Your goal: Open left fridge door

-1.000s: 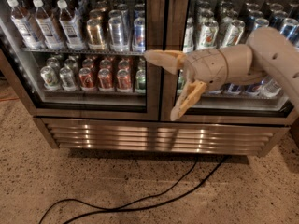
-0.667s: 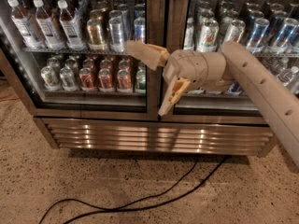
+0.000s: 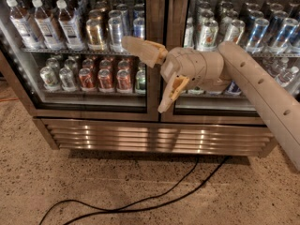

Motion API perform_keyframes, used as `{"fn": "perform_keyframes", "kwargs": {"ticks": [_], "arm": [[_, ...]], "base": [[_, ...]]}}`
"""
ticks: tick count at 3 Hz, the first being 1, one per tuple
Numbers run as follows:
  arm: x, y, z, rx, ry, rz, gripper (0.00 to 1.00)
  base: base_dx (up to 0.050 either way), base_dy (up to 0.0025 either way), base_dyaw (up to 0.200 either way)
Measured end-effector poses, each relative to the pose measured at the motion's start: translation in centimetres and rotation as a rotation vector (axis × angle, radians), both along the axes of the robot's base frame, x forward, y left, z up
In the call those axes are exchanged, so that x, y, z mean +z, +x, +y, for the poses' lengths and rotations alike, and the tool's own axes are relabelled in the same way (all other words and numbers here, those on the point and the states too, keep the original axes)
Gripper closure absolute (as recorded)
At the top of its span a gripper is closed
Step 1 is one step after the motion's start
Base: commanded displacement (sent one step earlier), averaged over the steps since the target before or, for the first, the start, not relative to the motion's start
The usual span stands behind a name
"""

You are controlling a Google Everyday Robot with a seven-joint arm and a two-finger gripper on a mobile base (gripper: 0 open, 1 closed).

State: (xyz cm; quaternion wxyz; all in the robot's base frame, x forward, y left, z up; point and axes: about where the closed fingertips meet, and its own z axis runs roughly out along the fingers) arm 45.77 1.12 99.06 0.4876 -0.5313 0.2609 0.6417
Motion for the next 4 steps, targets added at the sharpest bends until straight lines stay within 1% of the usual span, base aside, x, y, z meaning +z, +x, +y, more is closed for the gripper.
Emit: {"fn": "perform_keyframes", "kwargs": {"ticks": [1, 2, 3, 4], "arm": [[-0.4, 0.4, -0.7, -0.149, -0.123, 0.020, 0.00], [-1.3, 1.1, -2.4, -0.353, -0.294, 0.047, 0.00], [0.0, 0.2, -5.3, -0.552, -0.453, 0.053, 0.00], [1.4, -0.7, -7.4, -0.672, -0.550, 0.042, 0.00]], "base": [[0.000, 0.00000, 0.000], [0.000, 0.00000, 0.000], [0.000, 0.00000, 0.000], [0.000, 0.00000, 0.000]]}}
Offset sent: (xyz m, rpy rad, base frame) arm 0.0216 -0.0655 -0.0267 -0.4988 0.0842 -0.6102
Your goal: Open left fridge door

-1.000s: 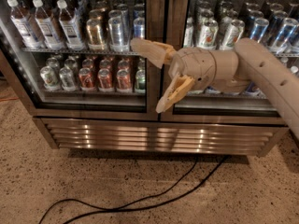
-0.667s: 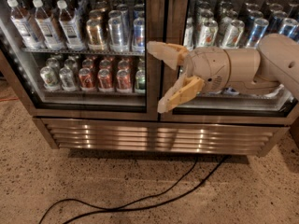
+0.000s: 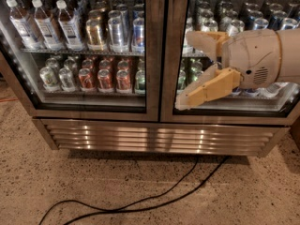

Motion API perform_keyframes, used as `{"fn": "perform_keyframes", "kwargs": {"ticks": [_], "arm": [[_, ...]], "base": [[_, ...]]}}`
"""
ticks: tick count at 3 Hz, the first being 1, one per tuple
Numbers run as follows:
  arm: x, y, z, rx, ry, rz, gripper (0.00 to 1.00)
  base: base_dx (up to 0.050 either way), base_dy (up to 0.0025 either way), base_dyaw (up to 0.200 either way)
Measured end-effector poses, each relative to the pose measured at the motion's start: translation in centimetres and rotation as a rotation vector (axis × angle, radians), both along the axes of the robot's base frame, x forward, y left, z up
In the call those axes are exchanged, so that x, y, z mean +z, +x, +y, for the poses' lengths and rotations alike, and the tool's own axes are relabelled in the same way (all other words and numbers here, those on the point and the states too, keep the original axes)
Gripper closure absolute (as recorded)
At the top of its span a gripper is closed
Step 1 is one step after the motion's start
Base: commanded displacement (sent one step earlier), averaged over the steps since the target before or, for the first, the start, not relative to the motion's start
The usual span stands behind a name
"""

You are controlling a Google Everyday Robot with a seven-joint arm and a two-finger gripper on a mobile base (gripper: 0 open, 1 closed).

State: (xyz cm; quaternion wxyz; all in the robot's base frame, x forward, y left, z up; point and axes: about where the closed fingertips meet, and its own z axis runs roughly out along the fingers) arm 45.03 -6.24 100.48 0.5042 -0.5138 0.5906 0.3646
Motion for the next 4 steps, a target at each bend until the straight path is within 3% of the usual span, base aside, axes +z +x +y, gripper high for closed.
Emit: {"fn": "perform_keyframes", "kwargs": {"ticks": [2, 3, 4], "arm": [[0.74, -0.40, 0.43, 0.030, 0.014, 0.001, 0.00], [0.74, -0.40, 0.43, 0.030, 0.014, 0.001, 0.00], [0.74, -0.40, 0.43, 0.030, 0.014, 0.001, 0.00]], "base": [[0.000, 0.00000, 0.000], [0.042, 0.00221, 0.104], [0.037, -0.00238, -0.134]]}}
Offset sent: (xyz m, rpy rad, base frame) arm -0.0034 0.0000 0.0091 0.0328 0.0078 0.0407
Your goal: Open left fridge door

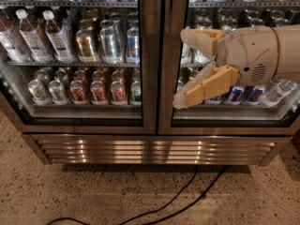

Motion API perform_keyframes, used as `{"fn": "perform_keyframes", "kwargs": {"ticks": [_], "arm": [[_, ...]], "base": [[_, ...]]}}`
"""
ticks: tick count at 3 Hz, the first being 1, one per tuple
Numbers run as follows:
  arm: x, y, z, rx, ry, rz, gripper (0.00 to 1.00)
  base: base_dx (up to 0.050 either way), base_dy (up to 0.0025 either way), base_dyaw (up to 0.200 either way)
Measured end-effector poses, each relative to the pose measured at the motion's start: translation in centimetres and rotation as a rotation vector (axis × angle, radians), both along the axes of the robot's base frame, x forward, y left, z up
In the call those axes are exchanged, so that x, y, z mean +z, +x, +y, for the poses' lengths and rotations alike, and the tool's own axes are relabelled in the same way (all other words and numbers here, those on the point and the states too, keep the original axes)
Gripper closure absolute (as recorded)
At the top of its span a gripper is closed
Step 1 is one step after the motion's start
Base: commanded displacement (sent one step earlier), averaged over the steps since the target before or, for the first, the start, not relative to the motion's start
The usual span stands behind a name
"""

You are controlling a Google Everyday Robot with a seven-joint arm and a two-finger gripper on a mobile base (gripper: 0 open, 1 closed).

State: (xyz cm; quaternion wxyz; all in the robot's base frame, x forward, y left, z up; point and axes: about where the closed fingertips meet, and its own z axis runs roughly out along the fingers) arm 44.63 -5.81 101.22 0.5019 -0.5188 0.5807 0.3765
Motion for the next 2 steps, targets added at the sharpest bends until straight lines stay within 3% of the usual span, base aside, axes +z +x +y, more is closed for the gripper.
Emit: {"fn": "perform_keyframes", "kwargs": {"ticks": [1, 2], "arm": [[0.00, 0.00, 0.00, 0.000, 0.000, 0.000, 0.00], [0.00, 0.00, 0.00, 0.000, 0.000, 0.000, 0.00]], "base": [[0.041, 0.00236, 0.113], [0.040, -0.00249, -0.121]]}}
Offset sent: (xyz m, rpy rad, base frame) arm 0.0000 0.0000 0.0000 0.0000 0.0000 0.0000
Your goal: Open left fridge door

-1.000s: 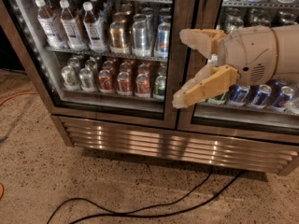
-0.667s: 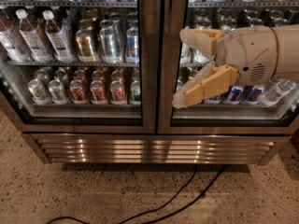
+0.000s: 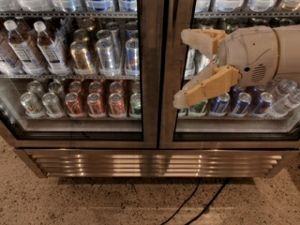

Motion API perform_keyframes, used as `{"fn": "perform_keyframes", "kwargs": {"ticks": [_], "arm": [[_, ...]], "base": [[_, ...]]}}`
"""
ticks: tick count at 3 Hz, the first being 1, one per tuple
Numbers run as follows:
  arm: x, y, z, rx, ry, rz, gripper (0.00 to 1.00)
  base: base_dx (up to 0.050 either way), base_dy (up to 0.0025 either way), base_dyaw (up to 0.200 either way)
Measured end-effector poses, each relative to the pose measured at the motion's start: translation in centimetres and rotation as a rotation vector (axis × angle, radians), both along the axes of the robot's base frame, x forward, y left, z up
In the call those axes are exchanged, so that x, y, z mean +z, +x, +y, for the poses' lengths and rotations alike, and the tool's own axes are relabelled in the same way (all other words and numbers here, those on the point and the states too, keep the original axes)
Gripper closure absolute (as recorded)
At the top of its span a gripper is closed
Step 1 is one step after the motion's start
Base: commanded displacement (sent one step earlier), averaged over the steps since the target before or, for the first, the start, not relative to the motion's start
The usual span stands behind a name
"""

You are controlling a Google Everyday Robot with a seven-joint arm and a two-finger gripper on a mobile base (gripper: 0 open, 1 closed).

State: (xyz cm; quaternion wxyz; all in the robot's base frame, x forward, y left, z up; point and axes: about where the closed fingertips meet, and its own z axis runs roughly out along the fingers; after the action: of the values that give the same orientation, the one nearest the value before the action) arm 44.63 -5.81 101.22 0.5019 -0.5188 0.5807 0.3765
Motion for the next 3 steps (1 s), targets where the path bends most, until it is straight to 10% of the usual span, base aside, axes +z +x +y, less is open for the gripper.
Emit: {"fn": "perform_keyframes", "kwargs": {"ticks": [2, 3], "arm": [[0.00, 0.00, 0.00, 0.000, 0.000, 0.000, 0.00], [0.00, 0.00, 0.01, 0.000, 0.000, 0.000, 0.00]], "base": [[0.045, 0.00116, 0.057], [0.000, 0.00001, -0.200]]}}
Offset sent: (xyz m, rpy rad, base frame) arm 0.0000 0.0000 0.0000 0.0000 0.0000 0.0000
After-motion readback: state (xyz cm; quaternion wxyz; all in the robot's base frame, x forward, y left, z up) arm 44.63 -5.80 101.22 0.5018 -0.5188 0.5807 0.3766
